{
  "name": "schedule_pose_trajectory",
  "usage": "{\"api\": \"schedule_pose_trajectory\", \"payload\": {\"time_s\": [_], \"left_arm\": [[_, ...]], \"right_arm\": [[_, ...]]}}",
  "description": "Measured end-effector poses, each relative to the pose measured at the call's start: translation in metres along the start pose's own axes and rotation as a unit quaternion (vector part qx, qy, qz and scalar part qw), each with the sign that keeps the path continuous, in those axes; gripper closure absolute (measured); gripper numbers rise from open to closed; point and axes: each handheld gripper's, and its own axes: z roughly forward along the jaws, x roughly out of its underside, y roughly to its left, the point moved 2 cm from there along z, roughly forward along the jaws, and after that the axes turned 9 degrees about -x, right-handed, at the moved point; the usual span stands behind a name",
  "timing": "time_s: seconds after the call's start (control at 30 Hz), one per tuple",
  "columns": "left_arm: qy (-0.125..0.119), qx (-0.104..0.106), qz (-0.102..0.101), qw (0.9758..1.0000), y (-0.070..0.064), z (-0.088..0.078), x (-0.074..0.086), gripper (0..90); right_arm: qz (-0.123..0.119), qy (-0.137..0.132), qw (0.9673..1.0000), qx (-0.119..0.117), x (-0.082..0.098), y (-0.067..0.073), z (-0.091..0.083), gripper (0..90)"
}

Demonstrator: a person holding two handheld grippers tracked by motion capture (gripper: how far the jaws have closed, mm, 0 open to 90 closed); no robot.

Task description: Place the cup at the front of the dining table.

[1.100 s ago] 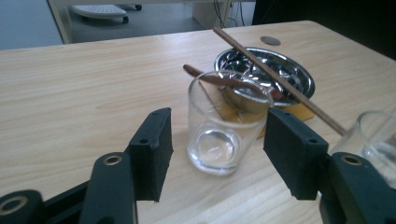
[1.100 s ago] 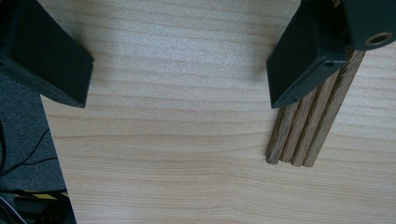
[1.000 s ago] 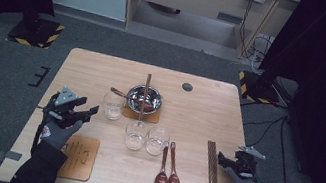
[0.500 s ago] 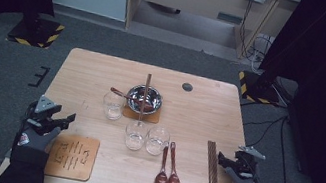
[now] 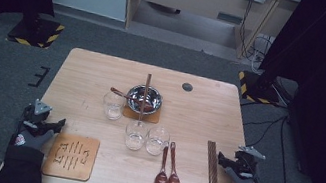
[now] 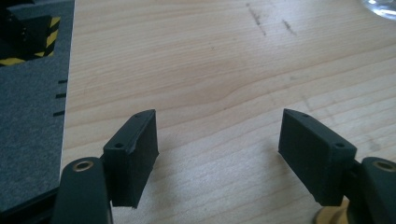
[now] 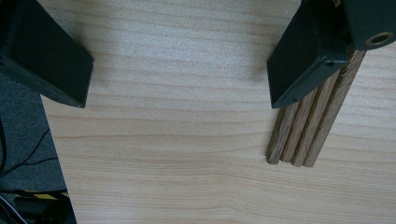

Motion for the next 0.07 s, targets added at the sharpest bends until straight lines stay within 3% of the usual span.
{"api": "schedule_pose_trajectory", "payload": {"time_s": [0.07], "left_arm": [[0.0, 0.001, -0.003, 1.0, 0.0007, 0.0006, 0.0006, 25.5]], "right_arm": [[0.0, 0.0, 1.0, 0.0, 0.0, 0.0, 0.0, 7.0]]}}
